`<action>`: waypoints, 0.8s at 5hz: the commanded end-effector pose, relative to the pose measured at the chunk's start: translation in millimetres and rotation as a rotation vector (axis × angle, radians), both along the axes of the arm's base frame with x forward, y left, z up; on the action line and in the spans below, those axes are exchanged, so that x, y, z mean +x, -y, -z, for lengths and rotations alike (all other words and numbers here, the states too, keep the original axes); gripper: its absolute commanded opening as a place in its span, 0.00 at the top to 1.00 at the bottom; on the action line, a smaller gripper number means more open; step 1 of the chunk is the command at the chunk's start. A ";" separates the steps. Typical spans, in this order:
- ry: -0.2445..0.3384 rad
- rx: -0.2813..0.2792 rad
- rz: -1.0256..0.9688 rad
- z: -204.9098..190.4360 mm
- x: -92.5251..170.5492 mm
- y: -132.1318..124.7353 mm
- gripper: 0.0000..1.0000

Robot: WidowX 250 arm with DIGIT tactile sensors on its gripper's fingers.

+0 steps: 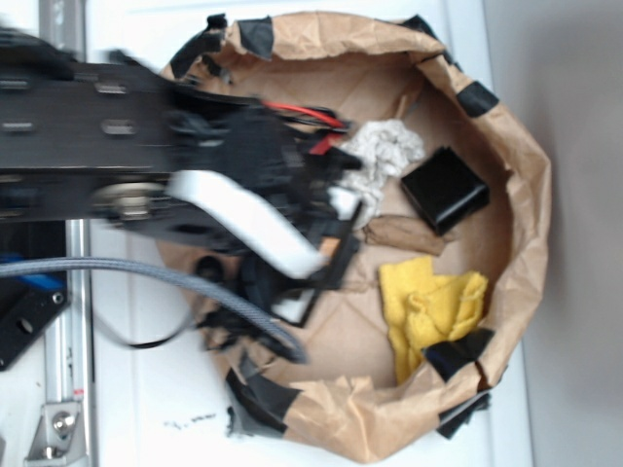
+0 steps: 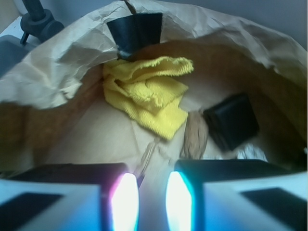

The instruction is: Grab the yellow cloth.

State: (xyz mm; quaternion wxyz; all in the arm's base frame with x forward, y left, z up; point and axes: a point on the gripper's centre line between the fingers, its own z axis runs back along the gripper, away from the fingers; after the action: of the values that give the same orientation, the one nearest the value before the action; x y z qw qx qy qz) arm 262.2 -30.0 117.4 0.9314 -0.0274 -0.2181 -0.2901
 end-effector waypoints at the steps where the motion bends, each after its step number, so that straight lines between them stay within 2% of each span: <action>1: 0.001 -0.011 0.052 4.0 36.4 21.4 0.00; 3: -0.082 0.027 0.211 46.0 50.8 46.8 0.00; 4: -0.076 0.005 0.333 65.1 46.2 66.3 0.00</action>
State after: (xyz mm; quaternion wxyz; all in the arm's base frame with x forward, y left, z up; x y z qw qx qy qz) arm 314.6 -81.3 41.7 0.8948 -0.0834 -0.1505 -0.4121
